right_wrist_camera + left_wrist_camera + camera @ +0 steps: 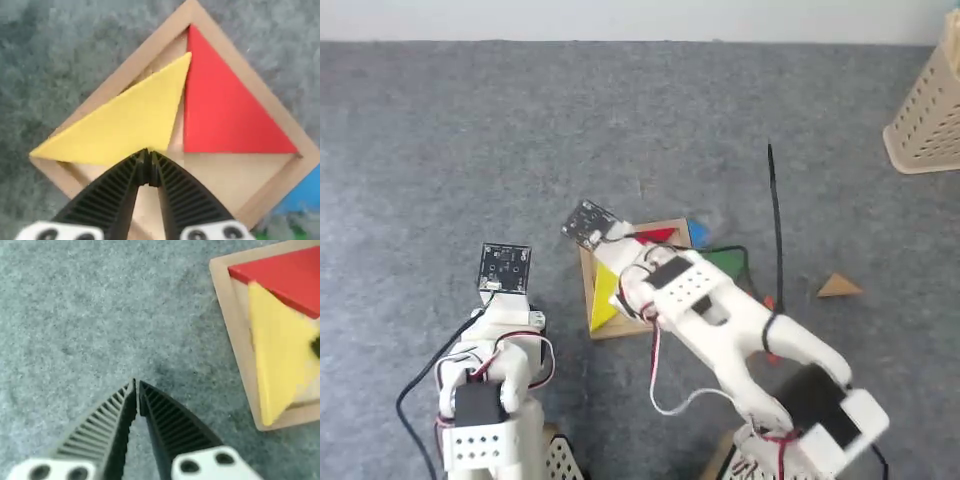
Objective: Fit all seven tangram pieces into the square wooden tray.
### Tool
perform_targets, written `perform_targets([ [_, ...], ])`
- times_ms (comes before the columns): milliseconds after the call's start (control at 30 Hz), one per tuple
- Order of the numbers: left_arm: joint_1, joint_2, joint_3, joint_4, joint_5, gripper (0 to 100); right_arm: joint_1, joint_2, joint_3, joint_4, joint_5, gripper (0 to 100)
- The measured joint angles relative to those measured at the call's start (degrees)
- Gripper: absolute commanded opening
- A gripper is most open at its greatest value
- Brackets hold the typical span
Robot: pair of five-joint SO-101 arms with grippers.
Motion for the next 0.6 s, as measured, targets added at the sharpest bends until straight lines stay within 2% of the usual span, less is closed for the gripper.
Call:
perform_targets([
  [300, 0.0, 0.0, 0.0, 0.0, 0.0, 1, 1.0, 5.5, -6.2, 0.0, 0.0, 0.7],
  [600, 0.0, 0.0, 0.0, 0.0, 0.0, 1, 3.9, 5.5, -6.3, 3.3, 5.2, 0.7],
])
